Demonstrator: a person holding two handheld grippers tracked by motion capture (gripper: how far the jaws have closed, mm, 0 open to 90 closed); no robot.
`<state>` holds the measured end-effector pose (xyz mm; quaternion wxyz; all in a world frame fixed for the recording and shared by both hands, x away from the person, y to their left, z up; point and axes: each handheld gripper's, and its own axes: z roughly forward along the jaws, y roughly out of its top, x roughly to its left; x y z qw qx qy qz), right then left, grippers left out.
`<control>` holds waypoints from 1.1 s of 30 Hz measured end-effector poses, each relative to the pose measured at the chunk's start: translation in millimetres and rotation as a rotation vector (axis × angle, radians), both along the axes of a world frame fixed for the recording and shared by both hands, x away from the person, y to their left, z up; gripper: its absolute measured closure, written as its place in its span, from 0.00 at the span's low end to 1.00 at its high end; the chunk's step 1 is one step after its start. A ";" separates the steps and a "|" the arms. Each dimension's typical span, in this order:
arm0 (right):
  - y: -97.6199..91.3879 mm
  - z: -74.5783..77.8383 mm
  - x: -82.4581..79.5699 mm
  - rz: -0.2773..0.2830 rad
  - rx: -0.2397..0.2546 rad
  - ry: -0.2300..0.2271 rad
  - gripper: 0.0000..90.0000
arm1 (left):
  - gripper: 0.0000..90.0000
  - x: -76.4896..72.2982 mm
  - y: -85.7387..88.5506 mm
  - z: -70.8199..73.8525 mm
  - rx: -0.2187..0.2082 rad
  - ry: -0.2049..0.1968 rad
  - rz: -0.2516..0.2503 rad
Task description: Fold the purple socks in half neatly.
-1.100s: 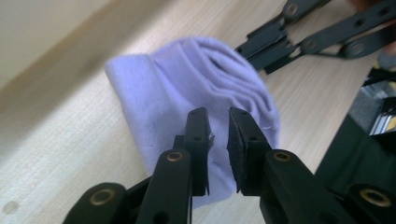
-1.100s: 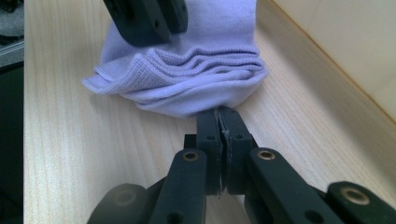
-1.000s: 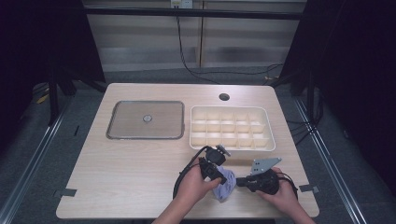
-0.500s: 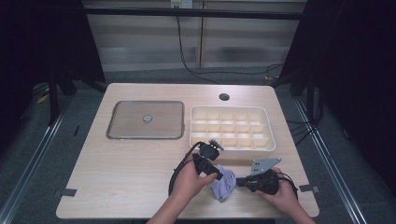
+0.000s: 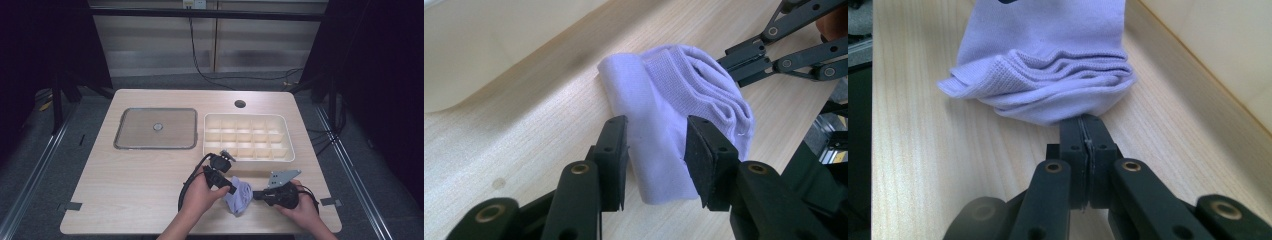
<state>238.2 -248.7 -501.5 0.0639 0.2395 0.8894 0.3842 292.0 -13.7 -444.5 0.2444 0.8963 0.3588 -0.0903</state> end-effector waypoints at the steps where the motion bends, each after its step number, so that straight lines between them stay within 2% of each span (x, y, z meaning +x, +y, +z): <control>1: 0.1 0.1 0.0 0.000 -0.001 0.000 0.99 | 0.68 -0.4 0.4 -0.6 -0.005 -0.003 0.009; 9: 0.1 0.0 0.0 0.002 -0.002 -0.001 0.99 | 0.67 0.9 3.3 -5.2 0.001 0.021 0.001; 15: 0.8 0.7 -0.5 0.004 -0.012 -0.007 0.99 | 0.69 -1.1 2.6 -9.6 0.003 0.038 0.024; 22: 1.1 0.7 -1.0 0.003 -0.014 -0.010 0.99 | 0.72 -1.8 2.5 -12.2 0.002 0.048 0.023; 33: 1.4 1.0 -1.2 0.003 -0.016 -0.011 0.99 | 0.82 -3.1 -0.1 -11.0 -0.011 0.064 0.030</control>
